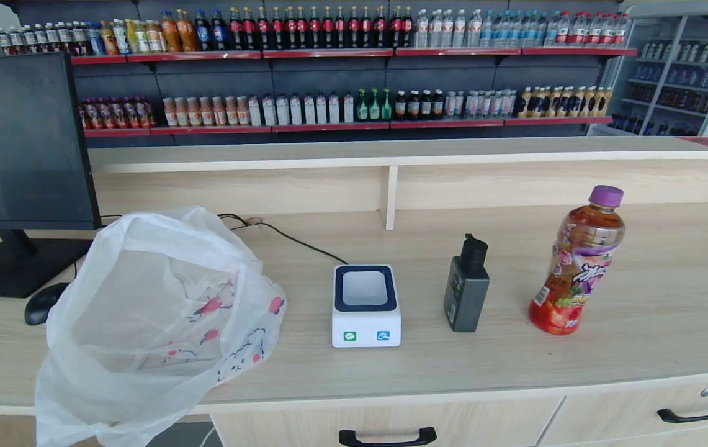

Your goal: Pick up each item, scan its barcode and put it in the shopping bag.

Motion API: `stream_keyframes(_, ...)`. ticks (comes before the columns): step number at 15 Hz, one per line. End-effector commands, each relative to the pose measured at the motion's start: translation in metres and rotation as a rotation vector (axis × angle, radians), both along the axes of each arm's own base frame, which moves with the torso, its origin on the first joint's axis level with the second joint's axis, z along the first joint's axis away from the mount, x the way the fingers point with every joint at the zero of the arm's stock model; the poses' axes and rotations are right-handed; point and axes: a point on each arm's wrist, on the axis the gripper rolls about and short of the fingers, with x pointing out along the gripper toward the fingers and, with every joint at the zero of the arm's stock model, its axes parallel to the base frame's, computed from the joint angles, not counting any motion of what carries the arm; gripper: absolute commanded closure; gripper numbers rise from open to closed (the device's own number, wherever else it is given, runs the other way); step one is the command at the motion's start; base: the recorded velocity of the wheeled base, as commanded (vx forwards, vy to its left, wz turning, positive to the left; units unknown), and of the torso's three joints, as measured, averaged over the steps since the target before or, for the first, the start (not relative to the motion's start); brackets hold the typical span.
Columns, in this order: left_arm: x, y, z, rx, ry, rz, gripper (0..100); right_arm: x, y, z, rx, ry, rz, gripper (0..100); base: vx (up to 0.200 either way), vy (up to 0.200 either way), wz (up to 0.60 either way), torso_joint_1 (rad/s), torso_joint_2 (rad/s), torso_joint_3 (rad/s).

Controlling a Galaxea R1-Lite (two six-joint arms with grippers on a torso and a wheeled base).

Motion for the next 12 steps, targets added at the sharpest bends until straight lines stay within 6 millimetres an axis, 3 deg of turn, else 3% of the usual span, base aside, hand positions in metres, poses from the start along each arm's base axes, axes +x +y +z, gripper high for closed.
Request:
stream_keyframes(1,0.000,0.000,0.000,0.000,0.000,0.000,0,0.000,0.000,0.000,-0.004,0.001,0.001,0,0.000,0.000,0.00,0.000,0.00,0.000)
stream_keyframes(4,0.000,0.000,0.000,0.000,0.000,0.002,0,0.000,0.000,0.001,-0.006,-0.006,0.001,0,0.000,0.000,0.00,0.000,0.00,0.000)
stream_keyframes(7,0.000,0.000,0.000,0.000,0.000,0.000,0,-0.010,0.001,0.048,-0.020,-0.239,0.041,0,0.000,0.000,0.00,0.000,0.00,0.000)
stream_keyframes(10,0.000,0.000,0.000,0.000,0.000,0.000,0,-0.009,0.001,0.075,-0.048,-0.244,0.031,0,0.000,0.000,0.00,0.000,0.00,0.000)
stream_keyframes(12,0.000,0.000,0.000,0.000,0.000,0.000,0,0.005,0.001,0.101,-0.047,-0.197,0.034,0,0.000,0.000,0.00,0.000,0.00,0.000)
